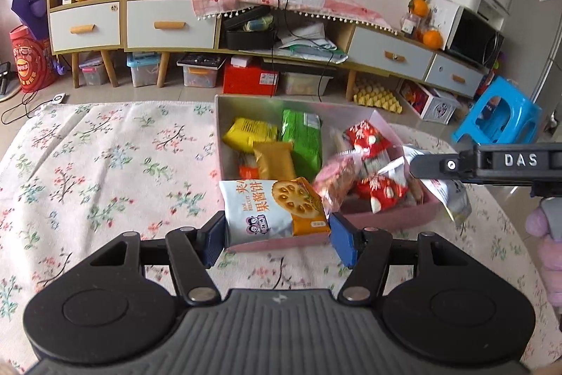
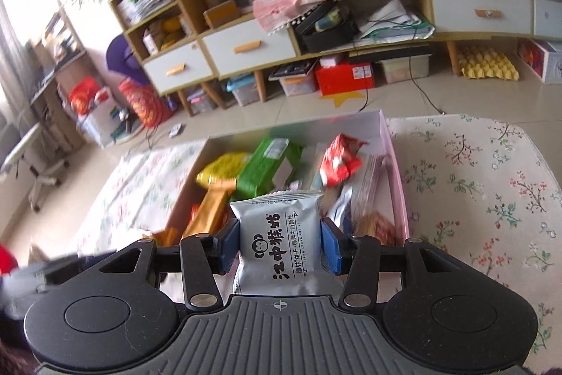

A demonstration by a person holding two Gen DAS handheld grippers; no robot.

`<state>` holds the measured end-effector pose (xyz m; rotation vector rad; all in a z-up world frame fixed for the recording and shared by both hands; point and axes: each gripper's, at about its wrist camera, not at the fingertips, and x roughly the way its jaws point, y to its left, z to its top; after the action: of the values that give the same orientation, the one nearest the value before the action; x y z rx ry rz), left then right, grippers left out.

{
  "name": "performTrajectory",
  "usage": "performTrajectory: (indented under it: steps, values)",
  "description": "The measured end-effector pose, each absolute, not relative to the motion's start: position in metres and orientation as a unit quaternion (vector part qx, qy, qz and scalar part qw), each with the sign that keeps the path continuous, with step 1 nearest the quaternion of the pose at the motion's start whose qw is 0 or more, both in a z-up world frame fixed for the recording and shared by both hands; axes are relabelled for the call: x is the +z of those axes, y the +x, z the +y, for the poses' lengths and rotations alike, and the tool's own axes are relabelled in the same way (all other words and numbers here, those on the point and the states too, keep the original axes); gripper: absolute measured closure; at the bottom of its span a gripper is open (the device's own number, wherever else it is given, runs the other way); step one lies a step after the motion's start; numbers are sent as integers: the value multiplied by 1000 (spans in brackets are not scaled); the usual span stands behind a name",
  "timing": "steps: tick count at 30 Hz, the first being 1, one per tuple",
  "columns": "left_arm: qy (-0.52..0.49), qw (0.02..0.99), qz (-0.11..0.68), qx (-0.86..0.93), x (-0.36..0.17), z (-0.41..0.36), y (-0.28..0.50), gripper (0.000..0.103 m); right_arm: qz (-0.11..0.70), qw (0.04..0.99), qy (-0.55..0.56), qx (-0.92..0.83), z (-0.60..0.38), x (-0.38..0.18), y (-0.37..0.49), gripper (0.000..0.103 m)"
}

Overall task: Organize snacks
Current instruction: 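Lift and carry both packets over the pink box with both tools, then open left tool to drop cracker packet in box while right tool releases white packet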

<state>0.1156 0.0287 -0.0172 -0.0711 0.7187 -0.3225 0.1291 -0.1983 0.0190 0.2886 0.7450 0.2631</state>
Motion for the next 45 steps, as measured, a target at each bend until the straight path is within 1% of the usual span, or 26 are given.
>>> performTrajectory:
  steps: [12,19,24,31,34,36,37,38,39,45]
  values:
    - [-85,926,332,-156,-22,14,151,45,339,915,201,82,-224,2,167,56]
    - [-61,928,331,-160,-28,-5,155,44,341,910,226,72,-237,-8,175,56]
    - [-40,932,326,-155,-29,-8,154,44,341,910,224,77,-234,-9,176,56]
    - [-35,933,325,-151,-28,-8,153,43,343,910,218,88,-225,-9,177,56]
    - [-28,933,329,-146,-29,-9,154,34,341,910,218,91,-226,-10,177,52]
    - [-23,932,333,-140,-30,-10,154,20,343,909,217,90,-225,-11,177,50]
    - [-21,932,334,-139,-31,-9,154,19,346,908,218,91,-225,-11,178,39]
    - [-19,932,335,-139,-31,-9,154,18,349,907,219,90,-226,-11,178,34]
    - [-18,931,336,-139,-31,-9,154,18,349,906,221,90,-226,-11,178,31]
    - [-10,931,336,-140,-27,-8,149,11,346,907,217,101,-228,-4,172,29]
